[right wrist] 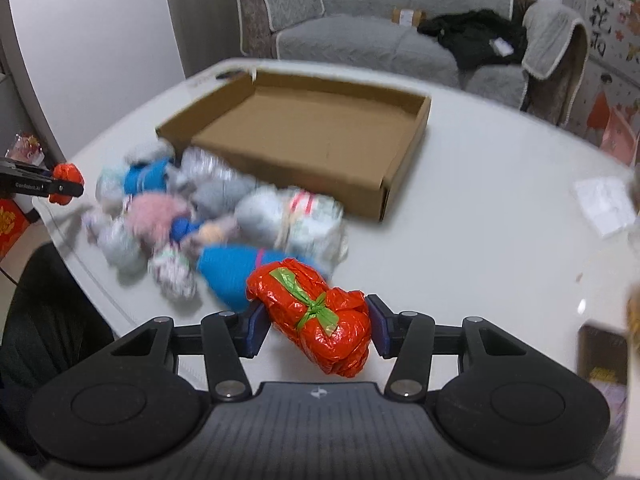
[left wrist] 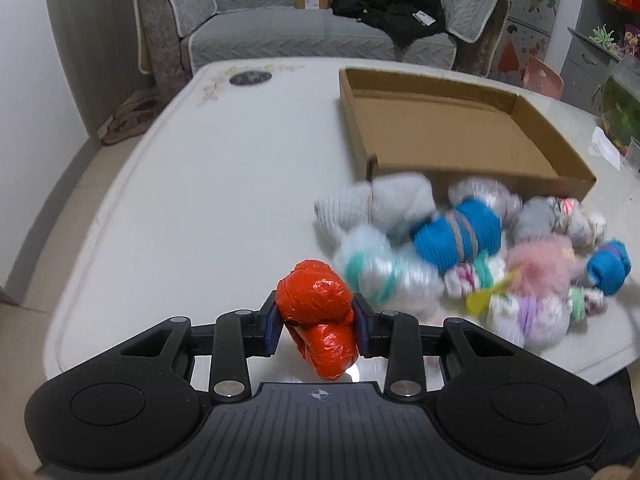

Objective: Organize objects
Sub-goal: 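Carry both red-orange packets into the box and open both tools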

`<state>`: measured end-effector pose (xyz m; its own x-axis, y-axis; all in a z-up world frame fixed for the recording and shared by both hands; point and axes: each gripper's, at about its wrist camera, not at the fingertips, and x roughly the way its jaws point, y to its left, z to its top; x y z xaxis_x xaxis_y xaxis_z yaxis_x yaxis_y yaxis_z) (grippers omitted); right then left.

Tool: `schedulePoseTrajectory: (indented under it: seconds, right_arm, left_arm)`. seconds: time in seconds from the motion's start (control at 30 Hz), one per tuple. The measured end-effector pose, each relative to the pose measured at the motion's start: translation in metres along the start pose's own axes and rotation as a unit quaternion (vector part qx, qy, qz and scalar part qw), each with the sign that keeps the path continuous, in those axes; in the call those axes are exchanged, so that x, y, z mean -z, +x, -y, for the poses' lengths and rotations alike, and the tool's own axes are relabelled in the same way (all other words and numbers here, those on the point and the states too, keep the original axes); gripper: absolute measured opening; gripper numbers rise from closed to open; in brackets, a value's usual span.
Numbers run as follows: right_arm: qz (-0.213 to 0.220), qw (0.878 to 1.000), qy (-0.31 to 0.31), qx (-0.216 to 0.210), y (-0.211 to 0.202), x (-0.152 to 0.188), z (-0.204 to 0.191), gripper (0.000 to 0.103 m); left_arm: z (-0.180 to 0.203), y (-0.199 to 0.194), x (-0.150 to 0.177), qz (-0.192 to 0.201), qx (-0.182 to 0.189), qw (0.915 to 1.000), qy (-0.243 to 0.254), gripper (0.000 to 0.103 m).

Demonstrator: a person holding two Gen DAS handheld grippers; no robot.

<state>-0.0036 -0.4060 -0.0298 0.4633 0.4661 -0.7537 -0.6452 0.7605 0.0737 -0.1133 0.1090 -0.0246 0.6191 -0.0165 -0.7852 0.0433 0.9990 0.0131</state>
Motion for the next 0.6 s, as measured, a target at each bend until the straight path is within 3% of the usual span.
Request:
schedulePoseTrajectory:
  seconds: [0.2,0.33,0.43,0.6]
  right_arm:
    - [0.062,0.997,-0.038,-0.013,-0.013,-0.081,0.005,0.047]
    - [0.072,0.996,-0.044,-0.041,0.013,-0.151,0.003,0.047]
    - [0.052,0.996,-0.034,-0.059,0.054,-0.198,-0.003,0.047]
    - [-0.033,0.996,0.058,-0.061,0.154,-0.245,-0.005,0.047]
  left_arm:
    - [0.025,-0.008,-0.095,0.037,0.014,0.9988,0.03,0.042]
    - [0.056,0.023,-0.171,0.034,0.04,0.9977,0.043,0.042]
    - [0.084,0.071,-0.208,0.019,0.028,0.9967,0.074,0.042]
    - [0.106,0.149,-0.228,-0.022,0.02,0.9944,0.102,0.043]
